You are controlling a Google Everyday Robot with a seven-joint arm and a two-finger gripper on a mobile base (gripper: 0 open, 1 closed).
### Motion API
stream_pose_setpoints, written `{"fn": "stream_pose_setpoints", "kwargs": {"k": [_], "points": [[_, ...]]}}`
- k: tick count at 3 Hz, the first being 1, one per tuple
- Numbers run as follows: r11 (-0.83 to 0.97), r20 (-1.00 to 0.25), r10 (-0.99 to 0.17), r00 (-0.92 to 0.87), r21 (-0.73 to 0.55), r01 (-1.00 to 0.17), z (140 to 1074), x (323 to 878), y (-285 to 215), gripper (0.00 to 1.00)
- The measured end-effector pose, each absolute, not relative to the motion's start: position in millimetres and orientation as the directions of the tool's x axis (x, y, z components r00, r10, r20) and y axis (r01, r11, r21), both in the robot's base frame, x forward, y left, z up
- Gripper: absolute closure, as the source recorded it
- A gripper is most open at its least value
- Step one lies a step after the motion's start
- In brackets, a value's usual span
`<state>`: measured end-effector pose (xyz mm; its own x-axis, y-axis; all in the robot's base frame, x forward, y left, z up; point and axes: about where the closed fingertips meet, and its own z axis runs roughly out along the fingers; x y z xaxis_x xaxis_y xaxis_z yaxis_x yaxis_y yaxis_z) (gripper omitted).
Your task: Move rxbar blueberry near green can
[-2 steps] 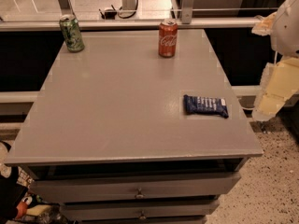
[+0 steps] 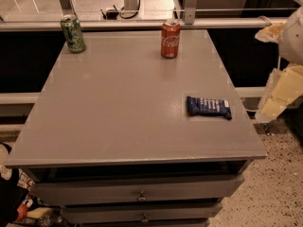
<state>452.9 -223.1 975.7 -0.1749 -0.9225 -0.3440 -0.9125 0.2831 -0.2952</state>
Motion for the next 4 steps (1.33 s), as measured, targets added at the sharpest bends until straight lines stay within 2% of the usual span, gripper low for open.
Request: {"fn": "stream_pose_setpoints", "kwargs": {"k": [1,2,4], "points": [[0.302,-0.512,-0.851,-0.118,-0.291,-0.908,946,481,-245,0.00],[0.308,-0.712,-0.700,-0.046,-0.244,-0.920,924,506,-241,0.00],[0.285,-0.848,-0.529,-0.006,-0.171,-0.943,897,523,-230,0.00]]}}
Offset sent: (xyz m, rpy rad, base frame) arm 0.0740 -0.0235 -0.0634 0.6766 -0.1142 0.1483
